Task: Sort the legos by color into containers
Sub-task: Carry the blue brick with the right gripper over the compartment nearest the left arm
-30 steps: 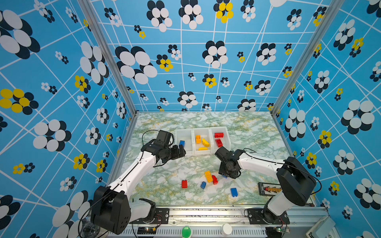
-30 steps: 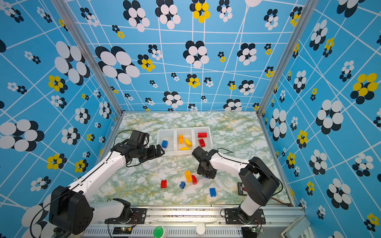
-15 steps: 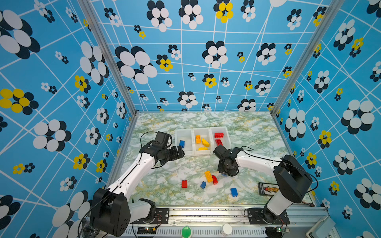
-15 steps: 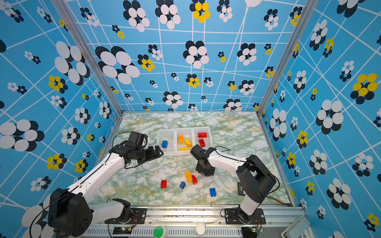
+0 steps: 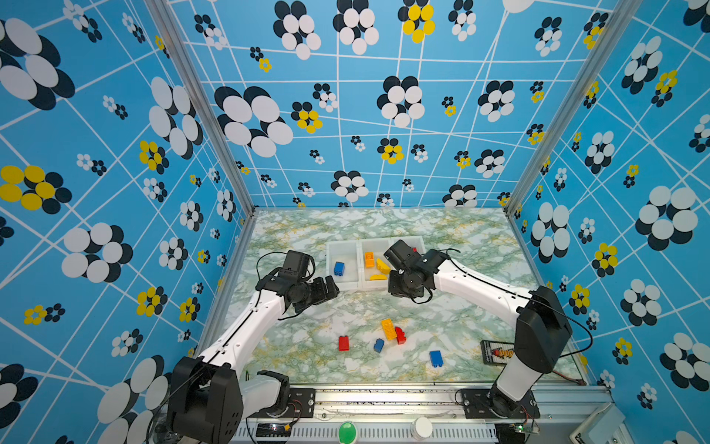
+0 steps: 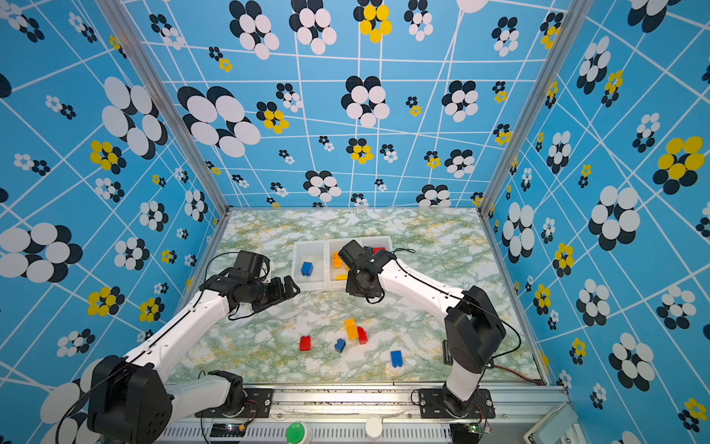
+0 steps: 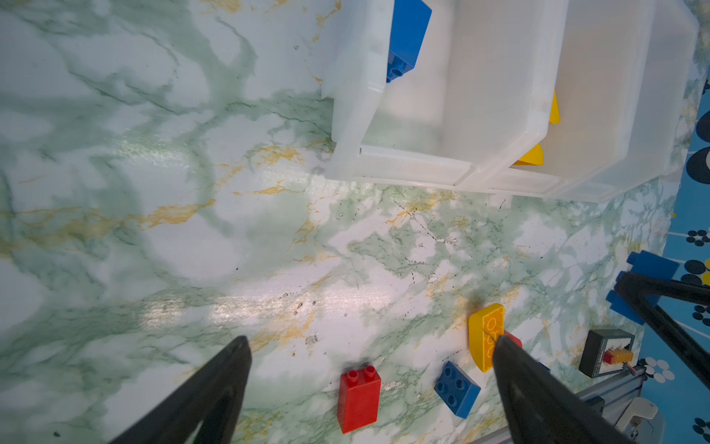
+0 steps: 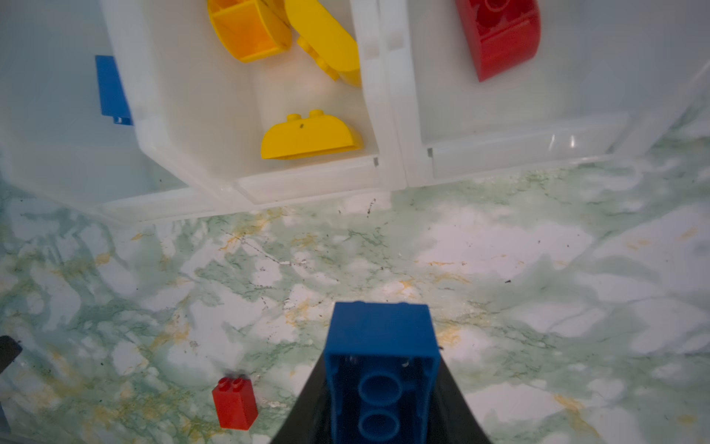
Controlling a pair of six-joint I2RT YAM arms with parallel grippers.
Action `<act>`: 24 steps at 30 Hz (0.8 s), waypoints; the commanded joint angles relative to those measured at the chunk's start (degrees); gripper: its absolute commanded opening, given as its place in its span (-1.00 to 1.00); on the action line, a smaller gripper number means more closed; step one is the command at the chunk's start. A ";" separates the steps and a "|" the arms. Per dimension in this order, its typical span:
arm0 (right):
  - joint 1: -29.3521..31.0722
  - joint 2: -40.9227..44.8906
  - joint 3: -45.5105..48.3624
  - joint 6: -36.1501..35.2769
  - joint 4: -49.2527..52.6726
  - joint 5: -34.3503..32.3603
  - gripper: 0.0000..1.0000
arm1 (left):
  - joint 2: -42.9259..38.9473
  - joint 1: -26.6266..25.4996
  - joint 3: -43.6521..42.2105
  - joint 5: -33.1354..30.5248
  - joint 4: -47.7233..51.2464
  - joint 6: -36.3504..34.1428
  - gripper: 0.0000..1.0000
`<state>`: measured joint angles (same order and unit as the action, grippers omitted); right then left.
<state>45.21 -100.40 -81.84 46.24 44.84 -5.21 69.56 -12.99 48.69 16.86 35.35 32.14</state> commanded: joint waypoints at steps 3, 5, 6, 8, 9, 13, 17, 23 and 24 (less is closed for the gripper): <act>1.39 -4.63 -7.42 -6.29 3.84 1.20 -0.55 | -1.90 1.24 -1.57 1.24 0.68 0.47 0.99; 1.73 -6.25 -9.57 -7.63 4.03 1.36 -0.55 | -2.05 1.39 -1.62 1.24 0.77 0.47 0.99; 1.88 -7.17 -12.41 -8.35 4.03 1.40 -0.55 | -2.13 1.46 -1.66 1.24 0.86 0.54 0.98; 2.23 -9.19 -15.35 -9.40 3.94 1.47 -0.55 | -2.31 1.49 -1.86 1.33 0.86 0.52 0.99; 2.36 -10.37 -17.09 -9.83 4.02 1.66 -0.56 | -2.34 1.54 -1.94 1.33 0.86 0.52 0.98; 3.14 -14.36 -23.56 -11.27 4.76 1.84 -0.55 | -2.82 1.56 -2.10 1.42 1.12 0.61 0.98; 3.57 -17.46 -28.62 -12.39 5.20 2.23 -0.55 | -3.54 1.63 -2.19 1.16 1.65 0.60 0.99; 3.66 -23.83 -39.13 -15.04 6.92 2.53 -0.55 | -4.33 1.65 -2.64 1.07 1.98 0.79 0.99; 3.65 -26.35 -41.49 -15.50 7.72 2.49 -0.55 | -4.43 1.65 -2.59 1.07 2.15 0.70 0.98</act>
<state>48.64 -123.02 -118.45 33.32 49.56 -2.98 66.32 -11.94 46.96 17.39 35.86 32.40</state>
